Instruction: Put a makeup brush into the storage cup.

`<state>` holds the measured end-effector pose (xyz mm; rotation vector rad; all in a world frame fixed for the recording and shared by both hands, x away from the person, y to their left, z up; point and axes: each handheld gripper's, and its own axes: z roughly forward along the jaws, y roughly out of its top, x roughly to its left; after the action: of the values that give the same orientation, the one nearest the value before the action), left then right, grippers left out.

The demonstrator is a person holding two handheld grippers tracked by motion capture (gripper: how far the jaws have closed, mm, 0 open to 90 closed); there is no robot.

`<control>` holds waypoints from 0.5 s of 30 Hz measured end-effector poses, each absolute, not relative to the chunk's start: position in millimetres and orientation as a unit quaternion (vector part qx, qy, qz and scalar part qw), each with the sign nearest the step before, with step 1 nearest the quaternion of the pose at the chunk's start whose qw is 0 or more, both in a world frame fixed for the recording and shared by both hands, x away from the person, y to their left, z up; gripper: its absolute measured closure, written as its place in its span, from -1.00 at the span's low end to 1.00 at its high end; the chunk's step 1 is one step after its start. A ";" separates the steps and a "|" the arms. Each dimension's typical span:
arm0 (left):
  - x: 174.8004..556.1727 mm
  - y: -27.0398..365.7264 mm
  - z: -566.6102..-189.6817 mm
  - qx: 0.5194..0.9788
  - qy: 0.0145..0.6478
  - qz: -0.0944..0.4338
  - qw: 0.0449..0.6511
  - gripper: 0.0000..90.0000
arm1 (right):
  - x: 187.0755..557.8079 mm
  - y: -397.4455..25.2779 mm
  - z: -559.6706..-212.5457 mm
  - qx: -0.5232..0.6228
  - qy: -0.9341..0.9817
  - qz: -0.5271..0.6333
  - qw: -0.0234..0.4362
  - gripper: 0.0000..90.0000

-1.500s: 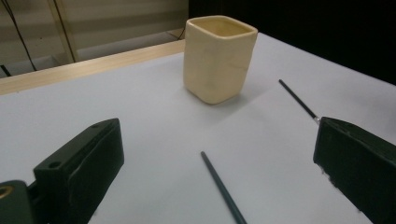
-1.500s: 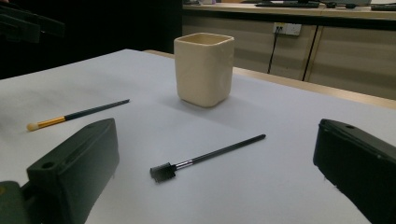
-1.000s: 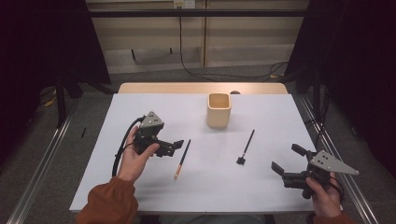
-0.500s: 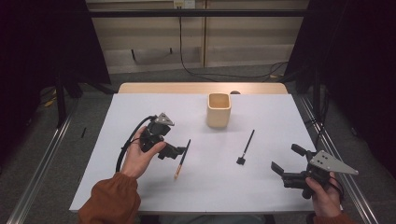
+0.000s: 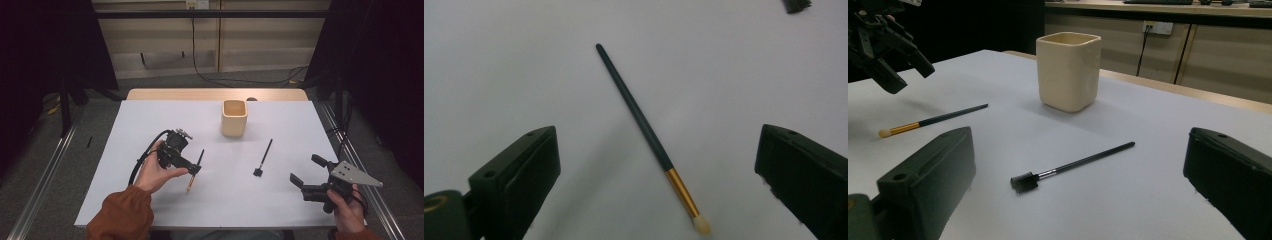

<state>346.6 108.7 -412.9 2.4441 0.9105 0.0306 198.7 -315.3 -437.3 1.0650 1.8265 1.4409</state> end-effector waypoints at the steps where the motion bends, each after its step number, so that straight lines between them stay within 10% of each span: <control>1: 346.6 108.1 -413.6 0.905 0.334 0.004 0.264 -0.79 | 198.9 -315.4 -437.4 0.399 0.684 0.539 0.287 -1.00; 15: 342.6 104.0 -427.1 0.913 0.349 -0.009 0.209 -0.30 | 199.0 -314.9 -437.5 0.399 0.684 0.539 0.287 -1.00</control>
<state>342.6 104.0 -427.1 2.5416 0.9716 -0.0242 199.0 -314.9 -437.5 1.0671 1.8271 1.4415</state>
